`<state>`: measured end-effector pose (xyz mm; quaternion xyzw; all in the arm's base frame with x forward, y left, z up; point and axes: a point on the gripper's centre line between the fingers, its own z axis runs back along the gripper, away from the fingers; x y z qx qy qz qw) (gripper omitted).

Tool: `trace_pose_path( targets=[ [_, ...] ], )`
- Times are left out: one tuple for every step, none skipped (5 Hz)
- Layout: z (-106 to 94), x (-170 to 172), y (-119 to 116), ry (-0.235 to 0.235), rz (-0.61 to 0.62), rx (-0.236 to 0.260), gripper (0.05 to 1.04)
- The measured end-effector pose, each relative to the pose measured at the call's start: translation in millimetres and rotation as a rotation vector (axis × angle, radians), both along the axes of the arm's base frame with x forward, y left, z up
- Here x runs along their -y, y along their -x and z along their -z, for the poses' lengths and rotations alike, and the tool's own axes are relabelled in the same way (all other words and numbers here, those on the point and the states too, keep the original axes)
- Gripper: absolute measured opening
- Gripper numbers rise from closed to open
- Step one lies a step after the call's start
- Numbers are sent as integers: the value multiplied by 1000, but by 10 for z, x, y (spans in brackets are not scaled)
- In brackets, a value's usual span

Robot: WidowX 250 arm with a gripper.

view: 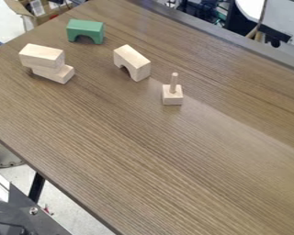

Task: Put the green arch on top of the wooden arch.

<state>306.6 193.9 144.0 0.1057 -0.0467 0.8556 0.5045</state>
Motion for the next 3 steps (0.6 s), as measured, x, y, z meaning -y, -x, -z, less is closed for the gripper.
trace_pose_path(
  targets=[
    [149,11,16,22,1,-41,999],
    [275,-64,-45,-9,46,-47,999],
    [387,-127,-150,-31,112,-64,999]
  ],
)
